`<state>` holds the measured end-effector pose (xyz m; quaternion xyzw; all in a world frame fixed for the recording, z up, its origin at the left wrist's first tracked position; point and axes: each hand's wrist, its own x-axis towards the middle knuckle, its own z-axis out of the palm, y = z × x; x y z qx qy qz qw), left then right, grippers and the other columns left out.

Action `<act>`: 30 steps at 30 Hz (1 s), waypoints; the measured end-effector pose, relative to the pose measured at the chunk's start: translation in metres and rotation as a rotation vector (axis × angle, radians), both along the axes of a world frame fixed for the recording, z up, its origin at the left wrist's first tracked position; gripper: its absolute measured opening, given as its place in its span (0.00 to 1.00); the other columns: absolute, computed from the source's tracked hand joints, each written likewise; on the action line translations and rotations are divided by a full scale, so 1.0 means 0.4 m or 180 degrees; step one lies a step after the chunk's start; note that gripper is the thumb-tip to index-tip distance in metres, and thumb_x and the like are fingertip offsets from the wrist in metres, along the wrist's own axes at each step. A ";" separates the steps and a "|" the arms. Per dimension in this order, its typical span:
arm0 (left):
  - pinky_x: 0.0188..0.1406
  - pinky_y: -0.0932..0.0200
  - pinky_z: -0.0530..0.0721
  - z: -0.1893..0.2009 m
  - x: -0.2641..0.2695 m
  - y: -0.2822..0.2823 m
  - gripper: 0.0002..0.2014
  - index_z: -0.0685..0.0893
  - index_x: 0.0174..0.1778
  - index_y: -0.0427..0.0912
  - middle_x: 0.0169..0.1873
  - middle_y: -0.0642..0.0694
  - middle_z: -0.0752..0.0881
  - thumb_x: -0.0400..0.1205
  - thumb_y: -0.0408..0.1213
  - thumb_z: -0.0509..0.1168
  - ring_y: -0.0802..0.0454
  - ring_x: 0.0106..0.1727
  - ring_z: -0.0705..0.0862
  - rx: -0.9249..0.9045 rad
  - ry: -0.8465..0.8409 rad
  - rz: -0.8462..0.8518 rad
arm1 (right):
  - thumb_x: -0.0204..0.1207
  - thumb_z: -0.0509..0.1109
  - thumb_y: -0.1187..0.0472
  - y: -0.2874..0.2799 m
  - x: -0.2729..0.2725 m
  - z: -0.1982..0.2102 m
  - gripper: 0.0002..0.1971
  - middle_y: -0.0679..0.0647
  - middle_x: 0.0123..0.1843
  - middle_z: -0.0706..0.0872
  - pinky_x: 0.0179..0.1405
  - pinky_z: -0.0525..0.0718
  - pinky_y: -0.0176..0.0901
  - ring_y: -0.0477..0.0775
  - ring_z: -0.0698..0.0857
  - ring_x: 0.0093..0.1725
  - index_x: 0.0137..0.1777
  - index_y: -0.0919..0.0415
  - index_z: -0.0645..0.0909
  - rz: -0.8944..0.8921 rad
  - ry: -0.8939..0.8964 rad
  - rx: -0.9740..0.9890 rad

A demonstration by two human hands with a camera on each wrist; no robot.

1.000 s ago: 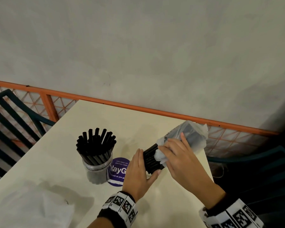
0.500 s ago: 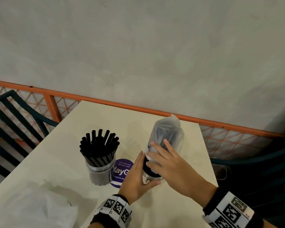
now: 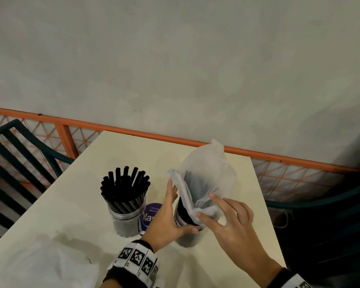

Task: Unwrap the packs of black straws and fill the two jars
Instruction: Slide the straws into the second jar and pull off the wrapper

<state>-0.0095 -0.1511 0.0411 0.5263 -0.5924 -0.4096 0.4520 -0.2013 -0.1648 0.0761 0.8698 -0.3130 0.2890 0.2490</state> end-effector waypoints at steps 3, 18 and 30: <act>0.78 0.53 0.60 0.047 0.009 0.002 0.59 0.34 0.72 0.72 0.79 0.63 0.48 0.66 0.45 0.78 0.61 0.79 0.57 -0.0196 -0.0105 0.0004 | 0.85 0.50 0.62 -0.011 -0.004 0.044 0.23 0.54 0.65 0.73 0.55 0.69 0.50 0.55 0.74 0.57 0.54 0.41 0.86 -0.0075 -0.0141 -0.0279; 0.61 0.59 0.82 0.268 0.067 0.114 0.25 0.71 0.66 0.59 0.63 0.50 0.81 0.74 0.38 0.68 0.53 0.62 0.83 -0.0813 0.0532 0.0437 | 0.74 0.65 0.63 0.060 -0.052 0.236 0.15 0.42 0.54 0.76 0.63 0.78 0.32 0.44 0.80 0.60 0.57 0.48 0.82 0.1038 -0.2057 0.1286; 0.34 0.71 0.82 0.323 0.011 0.351 0.07 0.78 0.37 0.51 0.34 0.54 0.86 0.69 0.40 0.71 0.62 0.35 0.84 -0.1249 0.0657 0.1132 | 0.79 0.59 0.47 0.305 -0.044 0.209 0.23 0.39 0.69 0.72 0.66 0.68 0.23 0.41 0.74 0.69 0.74 0.47 0.67 0.1223 -0.1956 0.1878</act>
